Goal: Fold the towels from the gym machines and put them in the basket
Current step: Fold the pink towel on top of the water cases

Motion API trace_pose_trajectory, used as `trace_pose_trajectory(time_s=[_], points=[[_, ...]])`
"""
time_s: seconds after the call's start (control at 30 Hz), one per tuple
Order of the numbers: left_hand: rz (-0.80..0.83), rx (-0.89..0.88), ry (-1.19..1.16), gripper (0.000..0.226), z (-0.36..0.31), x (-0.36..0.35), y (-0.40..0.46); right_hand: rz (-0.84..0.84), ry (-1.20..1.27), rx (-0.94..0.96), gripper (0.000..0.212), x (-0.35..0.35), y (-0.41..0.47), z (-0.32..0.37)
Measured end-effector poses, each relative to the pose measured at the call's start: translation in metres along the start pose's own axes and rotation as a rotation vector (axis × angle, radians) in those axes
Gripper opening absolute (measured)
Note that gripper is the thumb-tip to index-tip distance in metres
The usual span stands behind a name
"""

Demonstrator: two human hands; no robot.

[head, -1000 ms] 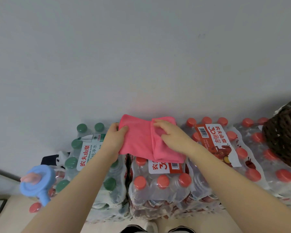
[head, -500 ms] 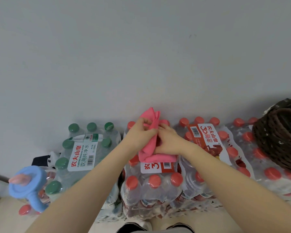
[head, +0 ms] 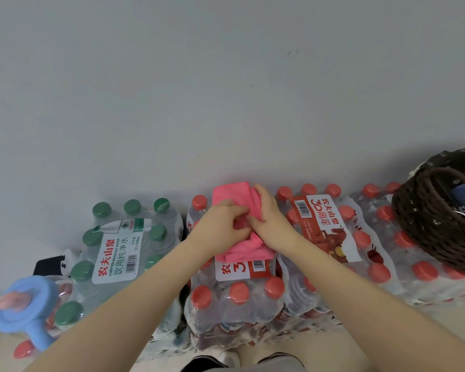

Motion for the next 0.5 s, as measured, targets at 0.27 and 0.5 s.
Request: trace_pose_trajectory(time_s=[0.27, 0.5], points=[[0.166, -0.139, 0.107, 0.094, 0.008, -0.021, -0.003, 0.173, -0.402, 0.097, 0.074, -0.012, 0.000, -0.031], [0.285, -0.151, 0.105, 0.123, 0.015, -0.033, -0.004, -0.023, -0.462, 0.589, 0.033, 0.023, -0.022, 0.048]])
Point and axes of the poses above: each hand's wrist, its own y-axis towards the middle knuckle, its own x-axis out of the back of the hand, z = x × y, the point moved 10 cm from there along y, towards the middle knuckle, and after that the axes turned 15 degrees about -z, right-handed, at the moved point
